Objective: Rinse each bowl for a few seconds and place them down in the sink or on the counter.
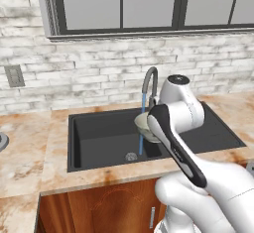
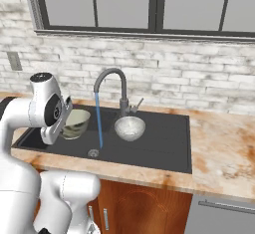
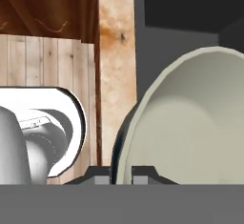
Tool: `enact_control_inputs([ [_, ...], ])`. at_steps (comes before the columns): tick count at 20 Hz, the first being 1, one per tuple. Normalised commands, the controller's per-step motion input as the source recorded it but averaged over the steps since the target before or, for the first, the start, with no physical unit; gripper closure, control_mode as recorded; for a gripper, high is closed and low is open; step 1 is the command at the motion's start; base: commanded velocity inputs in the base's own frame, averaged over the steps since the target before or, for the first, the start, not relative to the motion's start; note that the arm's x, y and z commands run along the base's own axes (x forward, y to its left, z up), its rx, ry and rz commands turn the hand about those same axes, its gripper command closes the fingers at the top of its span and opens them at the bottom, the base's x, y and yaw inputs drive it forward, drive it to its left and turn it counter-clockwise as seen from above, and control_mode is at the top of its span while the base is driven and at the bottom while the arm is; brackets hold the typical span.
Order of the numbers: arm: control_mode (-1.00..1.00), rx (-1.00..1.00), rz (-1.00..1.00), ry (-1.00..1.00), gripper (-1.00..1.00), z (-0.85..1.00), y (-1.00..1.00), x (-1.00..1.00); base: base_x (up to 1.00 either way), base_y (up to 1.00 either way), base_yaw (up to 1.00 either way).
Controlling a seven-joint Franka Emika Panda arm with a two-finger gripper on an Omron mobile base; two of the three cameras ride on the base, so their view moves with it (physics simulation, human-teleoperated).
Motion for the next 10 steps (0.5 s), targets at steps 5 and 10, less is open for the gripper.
enact_control_inputs([
  [5, -1.0, 0.01, 0.01, 0.01, 1.0, -0.15, 0.04, 0.21, 0.0, 0.0, 0.0],
  [10, -1.0, 0.0, 0.0, 0.0, 1.0, -0.07, 0.03, 0.27, 0.0, 0.0, 0.0],
])
